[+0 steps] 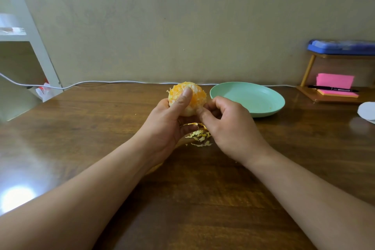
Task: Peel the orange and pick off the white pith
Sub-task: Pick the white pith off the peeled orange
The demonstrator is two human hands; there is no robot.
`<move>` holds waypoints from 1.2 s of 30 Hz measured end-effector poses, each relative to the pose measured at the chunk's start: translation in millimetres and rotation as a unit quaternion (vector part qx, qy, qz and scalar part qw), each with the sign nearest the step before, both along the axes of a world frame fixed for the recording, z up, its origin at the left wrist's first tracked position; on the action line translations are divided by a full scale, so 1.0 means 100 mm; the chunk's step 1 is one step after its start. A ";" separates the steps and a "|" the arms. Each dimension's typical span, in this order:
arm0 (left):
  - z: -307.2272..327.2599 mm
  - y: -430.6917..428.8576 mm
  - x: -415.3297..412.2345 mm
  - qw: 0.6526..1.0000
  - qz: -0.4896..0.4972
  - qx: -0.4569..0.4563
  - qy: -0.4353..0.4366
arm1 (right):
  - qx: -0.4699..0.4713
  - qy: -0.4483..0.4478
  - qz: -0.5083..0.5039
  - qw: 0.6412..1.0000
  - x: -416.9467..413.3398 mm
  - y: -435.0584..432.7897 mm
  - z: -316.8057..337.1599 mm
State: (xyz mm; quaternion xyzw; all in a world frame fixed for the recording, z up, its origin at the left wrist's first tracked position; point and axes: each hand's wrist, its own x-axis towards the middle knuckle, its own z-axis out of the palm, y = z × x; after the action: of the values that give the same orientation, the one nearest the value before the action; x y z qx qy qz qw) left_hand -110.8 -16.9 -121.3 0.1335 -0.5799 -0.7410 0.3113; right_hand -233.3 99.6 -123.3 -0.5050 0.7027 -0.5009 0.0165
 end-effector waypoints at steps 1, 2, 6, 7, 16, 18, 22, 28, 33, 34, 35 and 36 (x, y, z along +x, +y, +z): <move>0.00 0.01 0.00 1.000 0.000 -0.002 0.003 | 0.001 0.000 -0.001 1.000 0.00 0.00 0.00; 0.00 0.01 0.00 1.000 0.002 -0.004 0.005 | 0.002 0.000 -0.002 1.000 -0.01 0.00 0.00; -0.01 0.02 -0.01 0.999 0.029 -0.030 0.001 | 0.004 0.001 -0.008 1.000 -0.01 0.00 0.01; -0.03 0.03 -0.02 0.999 0.041 -0.035 0.000 | 0.004 0.002 -0.014 1.000 -0.01 -0.01 0.00; -0.04 0.10 -0.06 0.995 0.081 -0.063 0.003 | -0.035 -0.020 -0.031 0.999 0.00 -0.01 0.01; -0.02 0.08 -0.05 0.998 0.054 -0.039 0.003 | -0.039 -0.020 -0.022 0.999 -0.02 -0.01 0.00; 0.01 0.03 -0.02 0.999 0.013 0.033 -0.003 | -0.037 -0.014 0.001 0.999 -0.03 -0.02 -0.01; 0.02 -0.02 0.01 0.997 -0.021 0.075 -0.009 | -0.029 -0.033 0.025 0.999 -0.08 -0.02 -0.02; 0.01 -0.03 0.01 0.998 -0.005 0.061 -0.016 | -0.015 -0.033 0.034 0.999 -0.05 0.00 -0.02; 0.01 -0.02 0.01 0.998 0.002 0.053 -0.018 | -0.013 -0.029 0.030 0.999 -0.04 -0.01 -0.02; 0.01 -0.01 0.01 0.999 0.006 0.044 -0.018 | -0.010 -0.022 0.021 0.999 -0.04 -0.01 -0.02; 0.01 0.00 0.01 0.999 0.007 0.035 -0.018 | -0.007 -0.013 0.013 1.000 -0.04 -0.02 -0.02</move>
State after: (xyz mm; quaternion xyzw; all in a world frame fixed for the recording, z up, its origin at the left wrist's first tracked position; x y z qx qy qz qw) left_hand -110.1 -17.0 -120.7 0.1621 -0.5579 -0.7561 0.3013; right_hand -237.5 97.9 -125.2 -0.5073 0.6928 -0.5117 0.0285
